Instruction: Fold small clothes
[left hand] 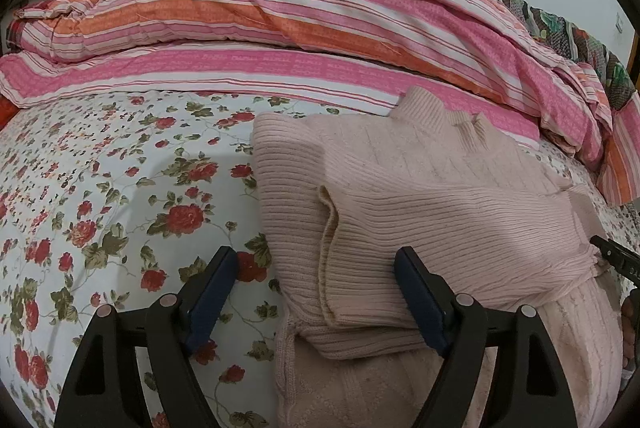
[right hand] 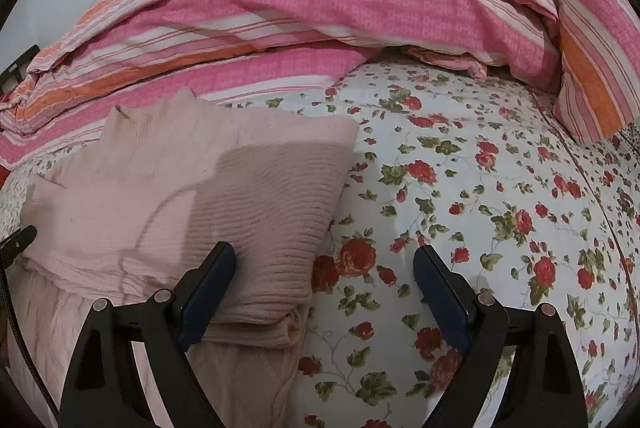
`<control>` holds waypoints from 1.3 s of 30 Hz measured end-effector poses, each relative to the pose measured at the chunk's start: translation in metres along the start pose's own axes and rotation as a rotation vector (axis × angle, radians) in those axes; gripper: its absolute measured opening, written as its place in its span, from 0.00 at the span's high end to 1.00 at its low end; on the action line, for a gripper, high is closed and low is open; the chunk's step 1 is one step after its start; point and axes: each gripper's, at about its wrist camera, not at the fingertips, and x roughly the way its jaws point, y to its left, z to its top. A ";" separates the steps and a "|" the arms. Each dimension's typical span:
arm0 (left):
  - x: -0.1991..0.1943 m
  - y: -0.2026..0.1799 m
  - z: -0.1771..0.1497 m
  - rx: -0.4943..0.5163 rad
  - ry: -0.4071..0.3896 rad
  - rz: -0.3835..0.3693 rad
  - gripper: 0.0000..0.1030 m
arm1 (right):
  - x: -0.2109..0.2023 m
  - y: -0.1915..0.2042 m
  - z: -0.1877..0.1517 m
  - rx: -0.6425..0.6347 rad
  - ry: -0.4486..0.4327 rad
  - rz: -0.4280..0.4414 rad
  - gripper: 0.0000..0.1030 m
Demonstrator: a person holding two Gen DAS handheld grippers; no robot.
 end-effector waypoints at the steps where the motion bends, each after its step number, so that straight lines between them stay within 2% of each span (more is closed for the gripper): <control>1: 0.000 0.000 0.000 0.001 -0.001 0.002 0.22 | 0.000 0.000 0.000 -0.001 0.001 -0.001 0.13; 32: -0.002 0.000 0.000 0.002 -0.007 0.004 0.21 | 0.000 -0.002 -0.001 0.000 0.008 0.007 0.13; 39: -0.005 0.005 0.000 -0.031 -0.015 -0.017 0.23 | -0.007 -0.004 -0.003 0.021 -0.031 0.014 0.32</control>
